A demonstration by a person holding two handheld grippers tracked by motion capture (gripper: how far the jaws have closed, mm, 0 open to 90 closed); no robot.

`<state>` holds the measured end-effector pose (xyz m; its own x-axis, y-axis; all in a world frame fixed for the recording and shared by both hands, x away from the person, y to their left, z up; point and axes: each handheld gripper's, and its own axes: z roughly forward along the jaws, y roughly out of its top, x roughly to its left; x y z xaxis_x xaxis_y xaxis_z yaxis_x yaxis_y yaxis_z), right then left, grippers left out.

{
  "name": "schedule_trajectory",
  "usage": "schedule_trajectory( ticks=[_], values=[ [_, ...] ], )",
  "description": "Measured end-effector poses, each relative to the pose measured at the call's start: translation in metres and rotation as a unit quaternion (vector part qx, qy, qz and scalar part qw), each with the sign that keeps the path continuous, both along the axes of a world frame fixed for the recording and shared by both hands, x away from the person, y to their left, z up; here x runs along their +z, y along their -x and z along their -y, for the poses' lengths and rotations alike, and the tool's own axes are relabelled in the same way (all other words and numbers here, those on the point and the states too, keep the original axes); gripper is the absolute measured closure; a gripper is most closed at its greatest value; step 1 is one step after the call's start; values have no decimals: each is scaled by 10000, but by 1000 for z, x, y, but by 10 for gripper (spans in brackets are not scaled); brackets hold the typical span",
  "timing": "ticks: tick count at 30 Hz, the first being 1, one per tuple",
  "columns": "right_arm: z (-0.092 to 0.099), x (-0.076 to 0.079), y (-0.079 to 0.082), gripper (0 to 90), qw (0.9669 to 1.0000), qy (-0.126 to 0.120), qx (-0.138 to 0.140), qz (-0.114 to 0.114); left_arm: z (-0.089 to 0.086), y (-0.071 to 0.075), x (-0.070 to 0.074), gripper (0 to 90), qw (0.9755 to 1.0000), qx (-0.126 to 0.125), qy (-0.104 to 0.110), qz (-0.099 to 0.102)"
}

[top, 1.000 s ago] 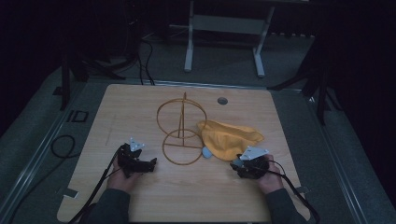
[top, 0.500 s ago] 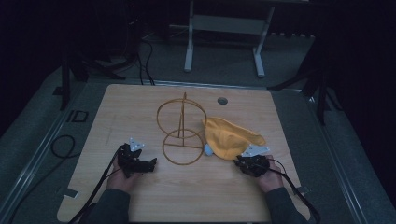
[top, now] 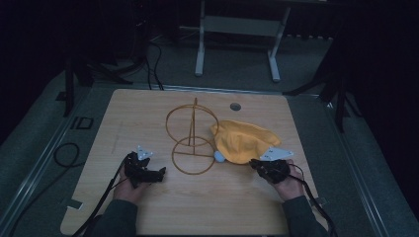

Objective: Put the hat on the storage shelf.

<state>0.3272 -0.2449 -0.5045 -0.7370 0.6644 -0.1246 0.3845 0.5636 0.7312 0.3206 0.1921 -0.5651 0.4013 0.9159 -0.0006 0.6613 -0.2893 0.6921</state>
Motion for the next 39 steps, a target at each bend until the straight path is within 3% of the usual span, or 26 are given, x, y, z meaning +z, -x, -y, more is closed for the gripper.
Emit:
schedule_trajectory(
  ticks=[10,21,26,32,39],
  values=[
    [-3,32,-6,845,9992,-247,-49,296,0,0,0,19,10000,12,17,12],
    [-6,86,-15,848,9957,-375,-74,845,0,0,0,19,10000,5,14,2],
    [-11,105,-14,849,9946,-399,47,953,0,0,0,19,10000,1,9,-4],
    [-10,103,-10,848,9949,-563,191,819,0,0,0,19,10000,-3,0,-6],
    [2,81,-6,841,9977,-405,86,536,0,0,0,19,10000,1,6,2]
  ],
)
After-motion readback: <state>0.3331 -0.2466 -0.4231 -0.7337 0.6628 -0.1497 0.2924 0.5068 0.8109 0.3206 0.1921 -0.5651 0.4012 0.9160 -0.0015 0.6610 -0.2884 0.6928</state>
